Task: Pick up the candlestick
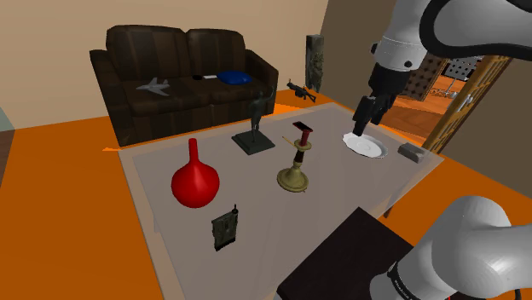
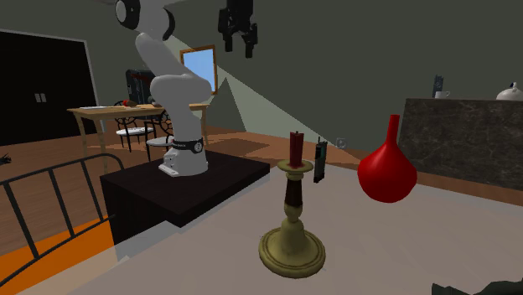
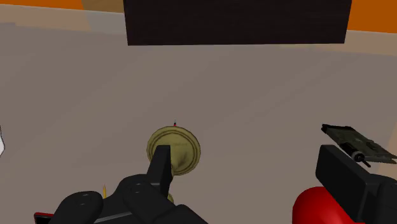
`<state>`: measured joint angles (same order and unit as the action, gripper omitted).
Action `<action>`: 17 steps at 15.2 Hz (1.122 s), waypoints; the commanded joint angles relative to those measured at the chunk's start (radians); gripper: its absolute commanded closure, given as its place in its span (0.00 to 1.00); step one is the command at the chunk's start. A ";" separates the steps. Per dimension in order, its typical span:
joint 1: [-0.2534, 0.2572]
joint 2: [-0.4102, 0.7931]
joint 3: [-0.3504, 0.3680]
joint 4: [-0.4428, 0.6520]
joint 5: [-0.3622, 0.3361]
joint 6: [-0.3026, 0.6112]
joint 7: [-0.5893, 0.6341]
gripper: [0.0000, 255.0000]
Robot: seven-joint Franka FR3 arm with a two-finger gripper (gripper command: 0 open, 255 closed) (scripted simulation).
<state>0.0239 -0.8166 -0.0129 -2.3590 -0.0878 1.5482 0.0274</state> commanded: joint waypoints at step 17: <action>0.007 0.517 -0.228 0.128 -0.024 0.400 -0.309 0.00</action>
<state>0.0299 -0.3421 -0.2264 -2.2494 -0.1181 1.9234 -0.2573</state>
